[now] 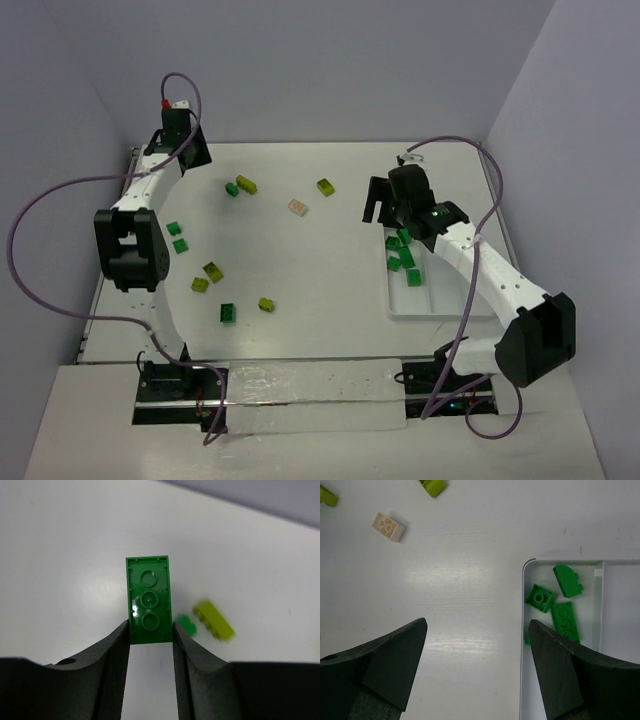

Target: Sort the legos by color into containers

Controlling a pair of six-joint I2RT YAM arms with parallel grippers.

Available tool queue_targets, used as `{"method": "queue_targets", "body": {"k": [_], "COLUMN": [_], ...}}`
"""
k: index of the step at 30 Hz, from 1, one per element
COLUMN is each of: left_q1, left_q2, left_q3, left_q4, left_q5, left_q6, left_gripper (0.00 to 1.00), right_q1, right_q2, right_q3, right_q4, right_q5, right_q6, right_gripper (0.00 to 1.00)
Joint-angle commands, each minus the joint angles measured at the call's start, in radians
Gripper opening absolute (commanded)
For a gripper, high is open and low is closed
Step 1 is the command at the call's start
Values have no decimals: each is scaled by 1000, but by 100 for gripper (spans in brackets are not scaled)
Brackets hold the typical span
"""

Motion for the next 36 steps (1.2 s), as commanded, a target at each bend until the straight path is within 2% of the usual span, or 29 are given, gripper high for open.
{"method": "queue_targets", "body": {"k": [1,7,11,18,20,26,28,29,31,36], "left_q1": [-130,-305,-471,-699,-736,-814,-832,-838,-839,-839], "left_q2": [-224,-398,-469,-398,-359,-262,-228,-219,-197,-186], "left_q3": [-172,-399,-537,-612,-617,-611,-591,-585,-573,-575], "left_q4": [-65,-36,41,127,147,188,181,174,168,176], "left_q5": [-15,-60,-77,-134,-165,-139,-150,-143,-129,-91], "left_q6": [-19,-97,-172,-312,-366,-443,-449,-447,-444,-428], "left_gripper": [0,0,0,0,0,1,11,28,47,83], "right_q1": [22,23,21,22,21,21,22,21,22,23], "right_q2": [-109,-184,-212,-215,-210,-213,-218,-221,-224,-228], "right_q3": [-39,-62,-67,-98,-106,-140,-151,-160,-169,-177], "right_q4": [-36,-83,-97,-82,-77,-72,-70,-70,-67,-65], "right_q5": [34,120,145,149,143,131,131,126,124,119], "right_q6": [38,33,30,40,42,46,48,51,53,60], "right_gripper": [90,90,91,91,91,91,91,91,91,91]}}
